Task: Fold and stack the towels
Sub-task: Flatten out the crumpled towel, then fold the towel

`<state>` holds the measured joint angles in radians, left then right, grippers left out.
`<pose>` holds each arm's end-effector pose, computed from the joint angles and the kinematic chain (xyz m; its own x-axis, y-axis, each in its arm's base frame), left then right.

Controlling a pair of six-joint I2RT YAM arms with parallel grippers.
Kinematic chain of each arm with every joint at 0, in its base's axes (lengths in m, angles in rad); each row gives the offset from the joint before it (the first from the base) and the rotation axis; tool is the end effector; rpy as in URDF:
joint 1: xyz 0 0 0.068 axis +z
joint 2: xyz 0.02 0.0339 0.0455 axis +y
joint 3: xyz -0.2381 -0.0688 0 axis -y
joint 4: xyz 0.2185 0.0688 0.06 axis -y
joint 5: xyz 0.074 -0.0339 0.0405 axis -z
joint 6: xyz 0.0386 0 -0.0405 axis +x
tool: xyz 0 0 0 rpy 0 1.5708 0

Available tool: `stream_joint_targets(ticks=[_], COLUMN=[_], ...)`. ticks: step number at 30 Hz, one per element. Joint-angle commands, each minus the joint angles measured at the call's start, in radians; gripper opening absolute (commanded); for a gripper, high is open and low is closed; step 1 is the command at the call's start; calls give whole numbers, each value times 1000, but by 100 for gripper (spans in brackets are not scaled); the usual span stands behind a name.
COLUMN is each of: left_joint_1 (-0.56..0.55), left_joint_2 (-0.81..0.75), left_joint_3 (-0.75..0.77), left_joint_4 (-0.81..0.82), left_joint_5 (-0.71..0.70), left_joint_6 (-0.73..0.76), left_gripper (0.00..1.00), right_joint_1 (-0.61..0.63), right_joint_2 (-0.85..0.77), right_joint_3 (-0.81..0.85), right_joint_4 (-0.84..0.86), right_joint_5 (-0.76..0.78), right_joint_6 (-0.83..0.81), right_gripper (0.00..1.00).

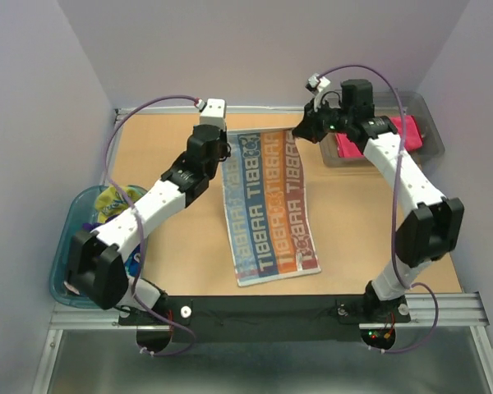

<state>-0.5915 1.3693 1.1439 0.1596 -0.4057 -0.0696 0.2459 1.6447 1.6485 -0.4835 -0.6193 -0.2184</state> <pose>0.2641 -0.1591 0.3492 -0.0673 -0.0317 -0.9972 0.1812 0.9825 -0.0435 0.3334 0.1068 0.3631 -0.2858 -0.2536 -0.9241 -0.7781 0.6243 0.0693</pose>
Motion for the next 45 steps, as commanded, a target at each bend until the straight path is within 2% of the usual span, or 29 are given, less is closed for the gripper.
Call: stream_joint_targets(ticks=[1, 7, 13, 22, 30, 34, 38, 45], left_joint_1=[81, 113, 114, 114, 98, 84, 71, 48], left_joint_2=[88, 298, 332, 188, 37, -10, -58, -95], left_joint_3=[89, 220, 198, 37, -133, -205, -259, -303], left_joint_4=[103, 106, 67, -49, -144, -189, -224, -287], left_joint_5=[-51, 2, 33, 103, 257, 289, 280, 272], left_joint_6=[-1, 27, -5, -147, -284, -326, -383, -395], left_gripper=[0, 0, 0, 0, 0, 0, 0, 0], right_joint_1=[-20, -20, -19, -19, -20, -14, 6, 41], right_joint_2=[85, 226, 239, 106, -51, -120, -170, -195], right_joint_3=[103, 140, 64, -180, -364, -438, -496, -579], right_joint_4=[112, 134, 140, 138, 126, 99, 53, -30], right_joint_5=[151, 153, 133, 153, 139, 122, 118, 187], right_joint_6=[-93, -170, -170, -116, -69, -45, 4, 65], right_gripper=[1, 1, 2, 2, 2, 2, 3, 3])
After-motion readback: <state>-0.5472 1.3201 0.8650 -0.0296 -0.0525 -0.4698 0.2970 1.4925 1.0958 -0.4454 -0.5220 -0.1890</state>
